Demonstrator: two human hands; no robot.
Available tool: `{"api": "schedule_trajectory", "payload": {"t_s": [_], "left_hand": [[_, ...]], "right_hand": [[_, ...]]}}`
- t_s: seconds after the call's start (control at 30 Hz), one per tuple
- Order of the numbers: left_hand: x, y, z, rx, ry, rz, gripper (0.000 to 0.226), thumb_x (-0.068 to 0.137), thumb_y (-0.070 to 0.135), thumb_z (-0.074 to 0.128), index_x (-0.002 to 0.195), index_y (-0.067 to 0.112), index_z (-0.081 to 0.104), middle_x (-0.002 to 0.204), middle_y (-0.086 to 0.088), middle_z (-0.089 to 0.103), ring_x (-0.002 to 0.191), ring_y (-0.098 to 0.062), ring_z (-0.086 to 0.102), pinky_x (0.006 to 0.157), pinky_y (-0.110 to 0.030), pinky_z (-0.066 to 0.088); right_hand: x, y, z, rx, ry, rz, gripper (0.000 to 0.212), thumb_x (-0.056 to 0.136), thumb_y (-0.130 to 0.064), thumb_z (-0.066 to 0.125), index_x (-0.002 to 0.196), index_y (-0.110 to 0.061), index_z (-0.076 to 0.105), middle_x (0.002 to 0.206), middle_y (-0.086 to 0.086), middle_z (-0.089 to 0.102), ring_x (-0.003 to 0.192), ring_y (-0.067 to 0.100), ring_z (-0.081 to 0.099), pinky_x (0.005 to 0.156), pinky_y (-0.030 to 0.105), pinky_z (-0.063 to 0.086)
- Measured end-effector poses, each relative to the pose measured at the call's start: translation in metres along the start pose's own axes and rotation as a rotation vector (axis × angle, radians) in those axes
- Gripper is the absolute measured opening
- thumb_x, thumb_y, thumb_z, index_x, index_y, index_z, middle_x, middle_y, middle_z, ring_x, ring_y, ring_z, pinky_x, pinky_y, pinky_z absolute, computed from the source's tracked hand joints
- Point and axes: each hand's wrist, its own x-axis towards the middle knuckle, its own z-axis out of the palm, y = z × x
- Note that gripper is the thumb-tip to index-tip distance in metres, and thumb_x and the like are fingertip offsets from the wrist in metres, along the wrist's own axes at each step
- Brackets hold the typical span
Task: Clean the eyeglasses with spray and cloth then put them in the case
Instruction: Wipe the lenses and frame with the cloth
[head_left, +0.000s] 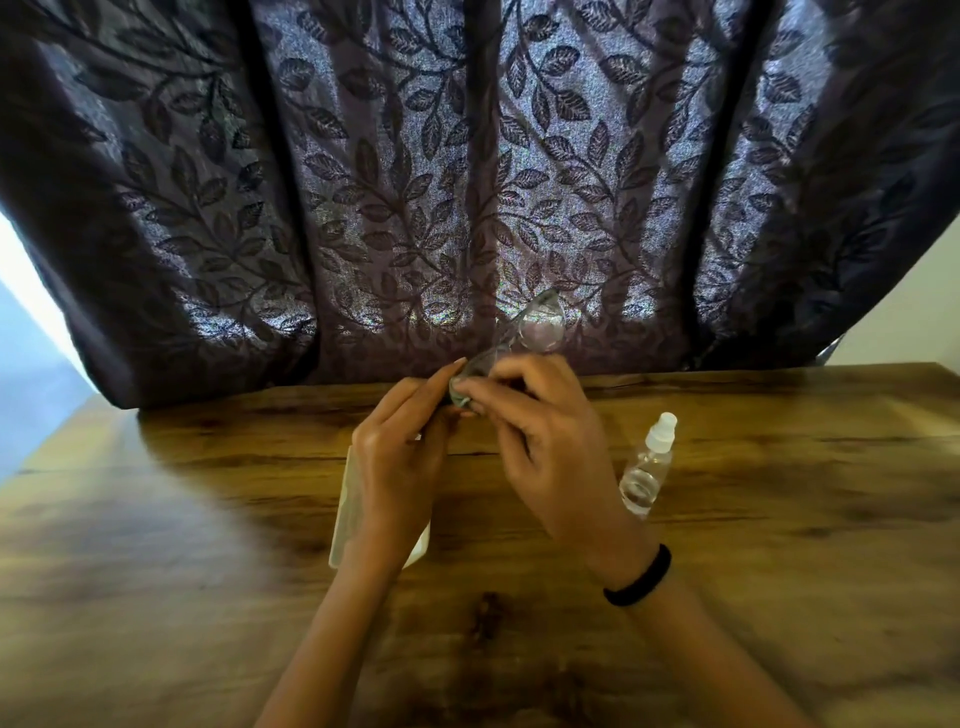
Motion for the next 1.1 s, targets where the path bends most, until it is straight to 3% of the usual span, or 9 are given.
{"api": "schedule_trajectory", "payload": {"t_s": [0.23,0.4,0.7,0.87,0.97,1.1], "left_hand": [[0.003,0.0,0.003,0.03,-0.006,0.001,0.033,0.075,-0.007,0.065,0.107,0.001,0.062,0.08,0.004,0.059,0.074,0.011,0.053,0.066,-0.003,0.042],[0.004,-0.003,0.002,0.014,-0.006,-0.02,0.033,0.078,-0.006,0.059,0.11,0.003,0.061,0.078,-0.003,0.06,0.068,-0.007,0.055,0.058,-0.017,0.047],[-0.01,-0.01,0.004,-0.03,-0.079,-0.09,0.039,0.078,-0.009,0.059,0.113,0.008,0.06,0.081,-0.007,0.064,0.068,-0.009,0.058,0.059,-0.028,0.05],[-0.015,-0.01,0.007,-0.067,-0.014,-0.144,0.035,0.079,0.003,0.058,0.112,0.015,0.057,0.077,0.01,0.058,0.069,0.008,0.055,0.061,-0.005,0.041],[-0.014,-0.011,0.006,-0.068,0.011,-0.159,0.035,0.079,0.004,0.058,0.112,0.017,0.057,0.079,0.016,0.057,0.069,0.01,0.055,0.061,-0.003,0.04],[-0.014,-0.013,0.008,-0.096,-0.009,-0.171,0.035,0.08,0.003,0.059,0.111,0.019,0.058,0.073,0.013,0.057,0.063,0.006,0.055,0.058,-0.005,0.041]], "right_hand": [[0.009,0.016,-0.001,-0.042,0.059,0.157,0.026,0.082,0.002,0.06,0.103,-0.01,0.068,0.092,0.01,0.06,0.09,0.028,0.053,0.075,0.021,0.039],[0.005,0.005,0.004,0.008,-0.034,0.032,0.027,0.086,-0.004,0.05,0.106,-0.011,0.067,0.094,0.01,0.06,0.093,0.019,0.048,0.08,0.017,0.038],[-0.013,0.013,0.007,0.003,-0.048,0.064,0.041,0.076,0.014,0.055,0.105,-0.012,0.068,0.092,0.013,0.06,0.089,0.019,0.047,0.074,0.019,0.039],[-0.021,0.024,0.003,-0.028,-0.054,0.089,0.041,0.076,0.014,0.058,0.104,-0.015,0.069,0.092,0.009,0.061,0.087,0.021,0.051,0.073,0.018,0.039],[-0.021,0.032,0.001,-0.032,-0.021,0.134,0.042,0.075,0.014,0.059,0.103,-0.015,0.069,0.091,0.008,0.06,0.085,0.022,0.052,0.072,0.018,0.04],[-0.013,0.037,0.005,-0.016,0.029,0.198,0.029,0.081,0.003,0.061,0.102,-0.013,0.069,0.089,0.009,0.061,0.085,0.024,0.053,0.071,0.021,0.041]]}}
